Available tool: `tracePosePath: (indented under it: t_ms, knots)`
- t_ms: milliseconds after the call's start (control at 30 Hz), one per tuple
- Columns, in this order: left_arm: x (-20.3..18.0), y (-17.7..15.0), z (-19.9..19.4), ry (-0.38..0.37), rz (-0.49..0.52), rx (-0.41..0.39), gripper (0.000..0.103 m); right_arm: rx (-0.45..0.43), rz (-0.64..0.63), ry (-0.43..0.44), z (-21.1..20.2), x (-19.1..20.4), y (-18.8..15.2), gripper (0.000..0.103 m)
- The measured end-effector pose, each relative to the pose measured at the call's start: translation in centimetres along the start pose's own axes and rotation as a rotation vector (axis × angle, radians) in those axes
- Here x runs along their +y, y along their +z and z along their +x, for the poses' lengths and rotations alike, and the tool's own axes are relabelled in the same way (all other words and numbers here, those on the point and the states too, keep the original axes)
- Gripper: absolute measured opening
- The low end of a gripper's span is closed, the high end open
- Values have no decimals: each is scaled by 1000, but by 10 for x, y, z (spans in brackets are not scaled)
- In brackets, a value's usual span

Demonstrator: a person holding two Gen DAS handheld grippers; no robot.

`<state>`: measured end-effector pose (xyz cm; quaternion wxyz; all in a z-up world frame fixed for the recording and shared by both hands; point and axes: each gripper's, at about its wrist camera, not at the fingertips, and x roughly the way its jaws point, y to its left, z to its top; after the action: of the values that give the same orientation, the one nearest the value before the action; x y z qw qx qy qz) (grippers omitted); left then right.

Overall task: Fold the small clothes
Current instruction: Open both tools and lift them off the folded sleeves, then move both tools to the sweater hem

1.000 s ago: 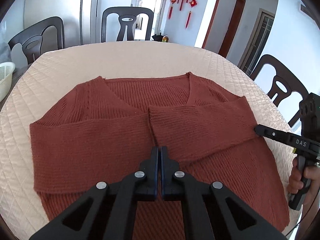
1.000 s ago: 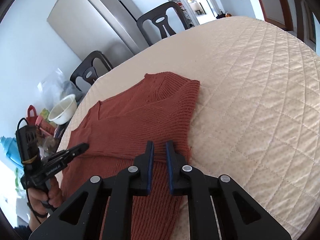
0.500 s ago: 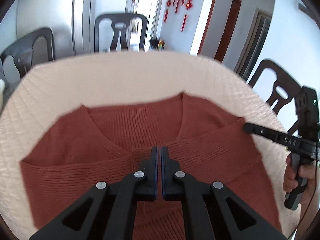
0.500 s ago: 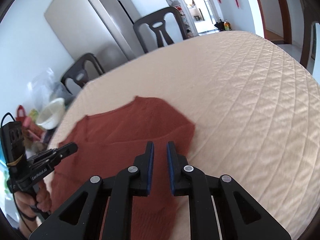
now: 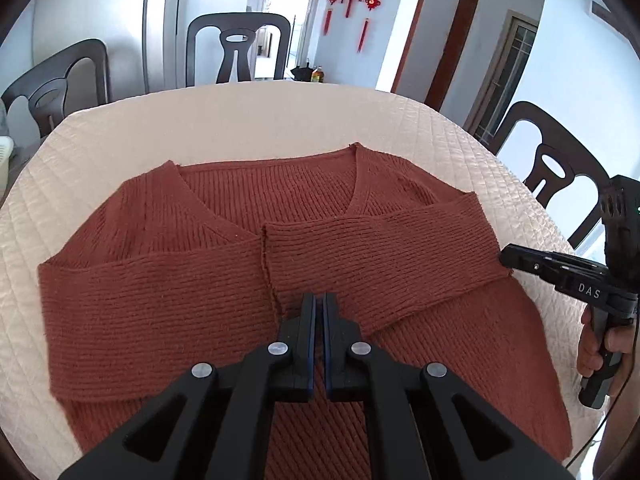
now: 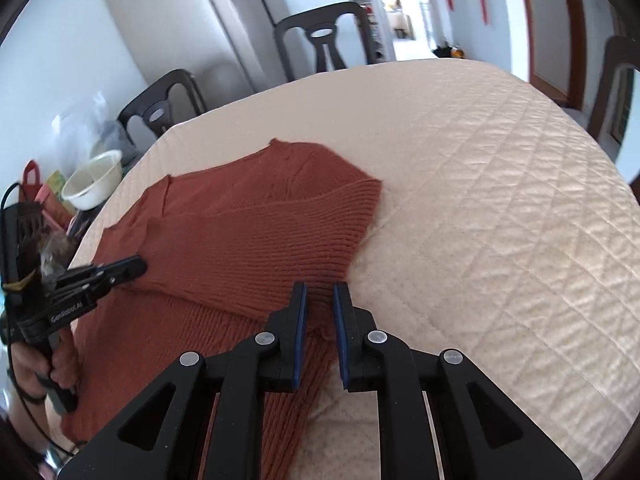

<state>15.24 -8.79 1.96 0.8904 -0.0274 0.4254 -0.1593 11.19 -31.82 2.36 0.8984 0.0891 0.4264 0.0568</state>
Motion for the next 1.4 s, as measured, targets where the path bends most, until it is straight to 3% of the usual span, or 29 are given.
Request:
tracePosePath:
  t_ms: [167, 267, 400, 467, 633, 767, 867, 1033, 1167, 1400]
  knots:
    - [19, -13, -31, 47, -10, -50, 15, -36, -69, 5, -23, 12, -6, 20]
    - [46, -17, -45, 114, -49, -75, 20, -52, -80, 29, -28, 15, -8, 22]
    - [86, -16, -41, 195, -135, -64, 20, -43, -68, 30, -13, 17, 0, 22]
    - [96, -21, -32, 181, -165, -34, 20, 2, -50, 16, 3, 15, 0, 22]
    - [90, -26, -44, 164, -151, -60, 20, 5, -75, -8, 1, 20, -3, 22]
    - [98, -35, -50, 179, -163, -81, 28, -8, -115, 2, -12, 25, -8, 22]
    - [104, -39, -49, 172, -179, -71, 28, 50, -95, -11, 3, 18, -14, 22]
    - [92, -44, -66, 165, -169, -73, 30, 15, -96, 22, -12, 24, -15, 22]
    - [84, -55, -76, 177, -156, -75, 34, 1, -108, 47, -25, 30, -20, 38]
    - [72, -70, -92, 219, -158, -82, 34, -7, -131, 88, -43, 41, -34, 39]
